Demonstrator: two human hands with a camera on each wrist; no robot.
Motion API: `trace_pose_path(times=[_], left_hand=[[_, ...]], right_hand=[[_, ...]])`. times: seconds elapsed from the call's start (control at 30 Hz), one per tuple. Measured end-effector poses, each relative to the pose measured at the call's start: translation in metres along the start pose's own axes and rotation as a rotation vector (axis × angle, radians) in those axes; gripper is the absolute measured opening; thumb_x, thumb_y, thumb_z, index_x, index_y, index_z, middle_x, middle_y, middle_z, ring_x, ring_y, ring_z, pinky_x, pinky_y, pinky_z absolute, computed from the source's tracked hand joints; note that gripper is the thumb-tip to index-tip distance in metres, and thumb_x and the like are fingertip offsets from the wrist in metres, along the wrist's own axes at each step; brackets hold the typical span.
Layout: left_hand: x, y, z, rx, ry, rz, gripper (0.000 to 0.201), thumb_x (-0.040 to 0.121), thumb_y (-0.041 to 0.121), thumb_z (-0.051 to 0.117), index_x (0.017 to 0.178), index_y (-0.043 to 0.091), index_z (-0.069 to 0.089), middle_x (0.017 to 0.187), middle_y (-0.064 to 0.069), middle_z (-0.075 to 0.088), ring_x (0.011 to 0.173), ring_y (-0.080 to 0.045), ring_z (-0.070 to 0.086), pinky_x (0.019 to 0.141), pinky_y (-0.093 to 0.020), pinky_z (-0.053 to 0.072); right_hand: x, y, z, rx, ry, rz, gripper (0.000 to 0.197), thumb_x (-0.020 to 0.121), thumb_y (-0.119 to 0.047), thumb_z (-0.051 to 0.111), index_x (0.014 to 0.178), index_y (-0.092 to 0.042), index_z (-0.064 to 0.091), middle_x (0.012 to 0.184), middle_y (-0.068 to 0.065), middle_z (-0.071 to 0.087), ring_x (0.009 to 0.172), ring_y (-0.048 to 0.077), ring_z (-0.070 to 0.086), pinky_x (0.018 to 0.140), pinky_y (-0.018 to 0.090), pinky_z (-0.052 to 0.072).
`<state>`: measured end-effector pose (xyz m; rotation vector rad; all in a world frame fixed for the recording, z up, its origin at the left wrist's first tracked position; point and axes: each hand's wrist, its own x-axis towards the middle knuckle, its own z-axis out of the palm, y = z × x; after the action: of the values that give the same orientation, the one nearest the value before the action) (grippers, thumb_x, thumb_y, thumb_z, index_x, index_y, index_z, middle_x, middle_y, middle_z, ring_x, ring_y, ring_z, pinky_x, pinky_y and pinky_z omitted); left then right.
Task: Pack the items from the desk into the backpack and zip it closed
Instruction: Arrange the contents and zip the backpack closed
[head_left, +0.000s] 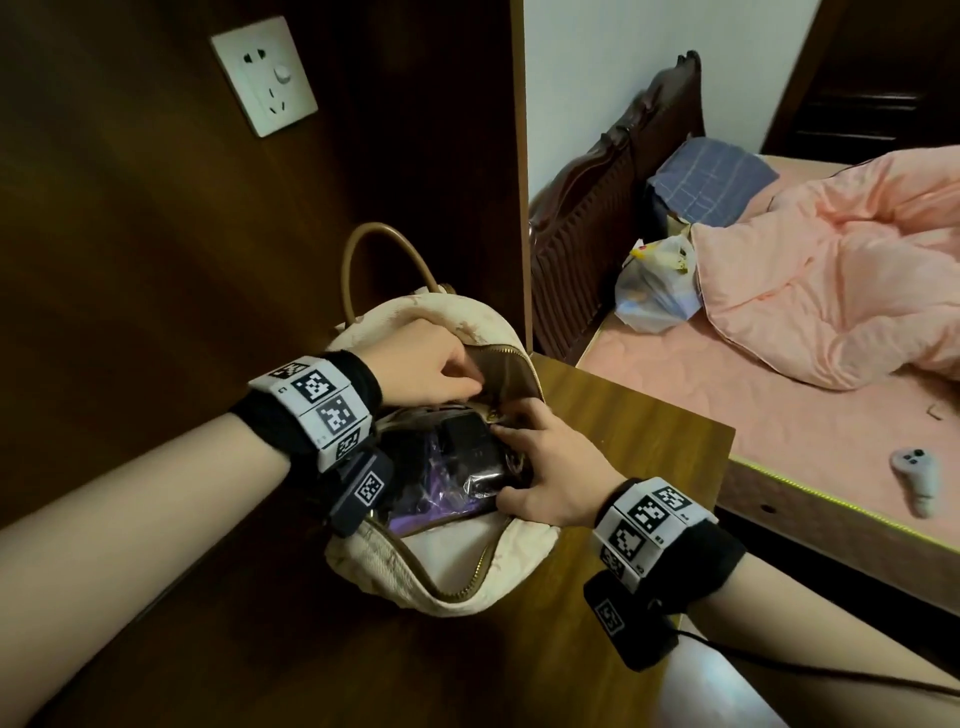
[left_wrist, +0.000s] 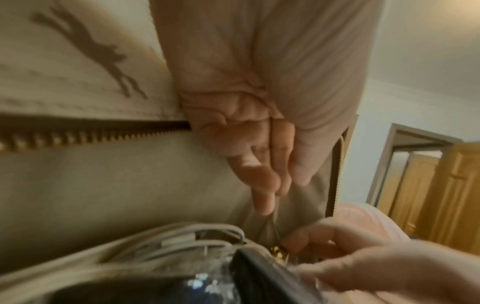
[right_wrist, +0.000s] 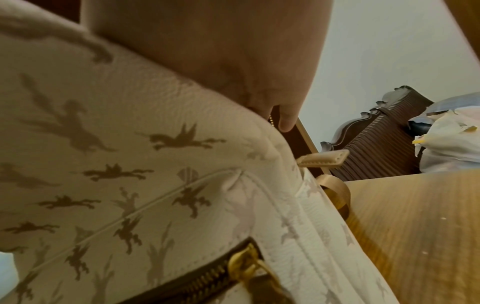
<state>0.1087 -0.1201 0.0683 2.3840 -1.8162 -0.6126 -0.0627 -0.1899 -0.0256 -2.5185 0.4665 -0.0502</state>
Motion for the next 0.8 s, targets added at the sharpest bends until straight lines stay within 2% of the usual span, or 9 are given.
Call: trace_pose_path(times=[0.07, 0.2, 0.33, 0.4, 0.47, 0.53, 0.57, 0.7, 0.8], left_hand=[[0.006, 0.003, 0.004, 0.073, 0.006, 0.042, 0.025, 0.093, 0.034, 0.053, 0.112, 0.028, 0.067, 0.108, 0.005, 0.069, 0.096, -0.008, 0.059, 0.088, -0.022, 0.044], [0.013, 0.006, 0.013, 0.223, -0.135, 0.115, 0.031, 0.097, 0.029, 0.045, 0.125, 0.031, 0.058, 0.128, 0.004, 0.059, 0.117, -0.016, 0.051, 0.101, -0.027, 0.036], [0.022, 0.007, 0.018, 0.288, -0.224, 0.132, 0.036, 0.1, 0.024, 0.037, 0.132, 0.029, 0.051, 0.139, 0.003, 0.049, 0.127, -0.017, 0.042, 0.106, -0.024, 0.023], [0.03, 0.002, 0.018, 0.265, -0.289, 0.108, 0.036, 0.098, 0.026, 0.037, 0.132, 0.032, 0.049, 0.137, 0.001, 0.052, 0.127, -0.019, 0.045, 0.111, -0.03, 0.026], [0.033, -0.001, 0.016, 0.242, -0.344, 0.082, 0.037, 0.096, 0.031, 0.038, 0.131, 0.034, 0.048, 0.13, 0.0, 0.057, 0.12, -0.021, 0.051, 0.109, -0.034, 0.032], [0.033, 0.001, 0.014, 0.257, -0.335, 0.065, 0.036, 0.097, 0.027, 0.041, 0.133, 0.029, 0.047, 0.132, 0.002, 0.054, 0.122, -0.021, 0.048, 0.105, -0.024, 0.029], [0.032, 0.002, 0.014, 0.281, -0.321, 0.05, 0.035, 0.098, 0.026, 0.042, 0.133, 0.027, 0.046, 0.134, 0.001, 0.052, 0.124, -0.02, 0.046, 0.102, -0.024, 0.028], [0.035, 0.0, 0.019, 0.3, -0.343, 0.041, 0.033, 0.097, 0.03, 0.044, 0.13, 0.028, 0.048, 0.135, 0.0, 0.051, 0.124, -0.021, 0.045, 0.108, -0.033, 0.031], [0.037, -0.002, 0.021, 0.296, -0.35, 0.058, 0.032, 0.096, 0.029, 0.046, 0.128, 0.029, 0.05, 0.133, 0.001, 0.053, 0.123, -0.021, 0.046, 0.108, -0.037, 0.032]], right_hand=[[0.001, -0.001, 0.0, 0.047, 0.015, 0.004, 0.09, 0.056, -0.064, 0.042, 0.13, -0.015, 0.055, 0.135, -0.001, 0.035, 0.118, 0.02, 0.048, 0.097, 0.033, 0.046], [0.004, -0.001, 0.0, 0.031, 0.018, -0.004, 0.089, 0.055, -0.064, 0.042, 0.127, -0.015, 0.058, 0.135, 0.001, 0.039, 0.118, 0.024, 0.048, 0.1, 0.035, 0.043], [0.006, 0.002, 0.004, 0.006, 0.025, -0.003, 0.088, 0.055, -0.064, 0.04, 0.126, -0.017, 0.058, 0.135, 0.004, 0.042, 0.121, 0.029, 0.044, 0.106, 0.041, 0.035], [0.005, 0.001, 0.003, 0.02, 0.032, 0.003, 0.089, 0.054, -0.065, 0.039, 0.127, -0.017, 0.058, 0.135, 0.003, 0.041, 0.123, 0.029, 0.042, 0.108, 0.041, 0.032], [0.004, 0.001, 0.001, 0.036, 0.043, -0.003, 0.089, 0.054, -0.065, 0.038, 0.126, -0.017, 0.058, 0.135, 0.003, 0.041, 0.122, 0.028, 0.042, 0.108, 0.041, 0.031], [0.002, 0.001, 0.0, 0.039, 0.045, -0.009, 0.088, 0.054, -0.064, 0.037, 0.125, -0.017, 0.059, 0.134, 0.001, 0.041, 0.12, 0.027, 0.042, 0.108, 0.04, 0.031], [0.002, 0.002, 0.001, 0.037, 0.044, -0.008, 0.087, 0.054, -0.065, 0.037, 0.125, -0.017, 0.059, 0.134, 0.0, 0.041, 0.12, 0.027, 0.042, 0.108, 0.039, 0.031], [0.004, 0.005, 0.002, 0.032, 0.058, -0.011, 0.087, 0.054, -0.064, 0.039, 0.124, -0.017, 0.058, 0.133, -0.001, 0.042, 0.119, 0.026, 0.043, 0.106, 0.035, 0.031], [0.004, 0.006, 0.002, 0.058, 0.065, -0.011, 0.088, 0.053, -0.064, 0.04, 0.125, -0.017, 0.058, 0.133, -0.002, 0.042, 0.118, 0.024, 0.043, 0.107, 0.034, 0.031]])
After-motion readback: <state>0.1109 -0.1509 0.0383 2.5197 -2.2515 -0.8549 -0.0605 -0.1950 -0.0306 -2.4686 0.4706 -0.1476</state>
